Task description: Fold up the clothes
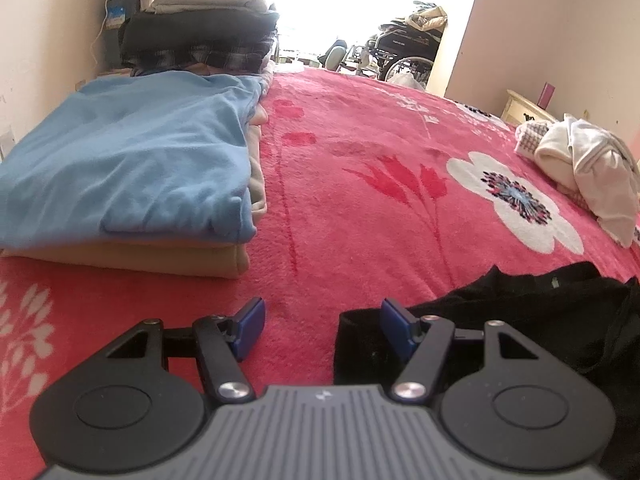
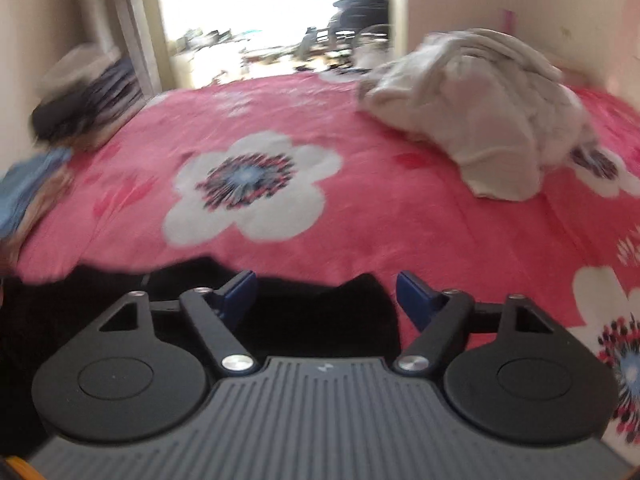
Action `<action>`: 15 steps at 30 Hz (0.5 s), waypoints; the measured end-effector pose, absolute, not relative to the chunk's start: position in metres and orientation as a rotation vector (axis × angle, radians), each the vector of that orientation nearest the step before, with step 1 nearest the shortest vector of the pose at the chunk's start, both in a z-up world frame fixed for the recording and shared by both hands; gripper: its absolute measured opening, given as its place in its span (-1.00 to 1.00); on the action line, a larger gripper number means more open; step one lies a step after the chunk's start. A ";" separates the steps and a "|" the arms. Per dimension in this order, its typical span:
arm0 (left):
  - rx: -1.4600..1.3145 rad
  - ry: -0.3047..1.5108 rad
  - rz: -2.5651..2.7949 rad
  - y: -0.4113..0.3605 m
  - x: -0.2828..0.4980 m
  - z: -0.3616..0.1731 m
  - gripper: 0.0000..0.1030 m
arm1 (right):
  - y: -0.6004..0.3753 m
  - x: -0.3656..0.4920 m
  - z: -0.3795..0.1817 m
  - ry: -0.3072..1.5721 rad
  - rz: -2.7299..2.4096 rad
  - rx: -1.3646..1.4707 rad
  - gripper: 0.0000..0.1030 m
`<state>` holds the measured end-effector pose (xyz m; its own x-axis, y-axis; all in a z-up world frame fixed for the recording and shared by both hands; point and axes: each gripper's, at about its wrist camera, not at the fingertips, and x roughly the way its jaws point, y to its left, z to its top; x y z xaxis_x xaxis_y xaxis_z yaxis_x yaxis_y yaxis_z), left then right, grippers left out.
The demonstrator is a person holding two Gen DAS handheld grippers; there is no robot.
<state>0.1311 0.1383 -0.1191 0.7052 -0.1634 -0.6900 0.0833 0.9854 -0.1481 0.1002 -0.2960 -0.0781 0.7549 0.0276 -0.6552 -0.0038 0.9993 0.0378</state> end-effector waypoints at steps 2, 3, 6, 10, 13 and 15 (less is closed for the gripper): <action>-0.101 0.775 -0.126 0.139 0.130 -0.120 0.26 | -0.292 0.103 -0.082 0.738 0.038 -0.001 0.03; -0.100 0.777 -0.122 0.140 0.130 -0.121 0.26 | -0.290 0.105 -0.084 0.748 0.045 -0.013 -0.05; -0.094 0.776 -0.122 0.141 0.128 -0.121 0.24 | -0.271 0.107 -0.082 0.735 0.157 -0.108 -0.31; -0.079 0.777 -0.121 0.138 0.129 -0.123 0.24 | -0.221 0.098 -0.077 0.694 0.486 -0.289 -0.31; -0.091 0.776 -0.115 0.139 0.130 -0.124 0.24 | -0.180 0.096 -0.083 0.698 0.676 -0.401 -0.31; -0.100 0.775 -0.113 0.139 0.130 -0.124 0.23 | -0.157 0.098 -0.090 0.707 0.768 -0.427 -0.31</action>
<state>0.1295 0.1395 -0.1241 0.7092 -0.1385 -0.6913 0.0648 0.9892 -0.1317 0.0977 -0.1572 -0.0897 0.5109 0.4794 -0.7136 -0.7507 0.6532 -0.0986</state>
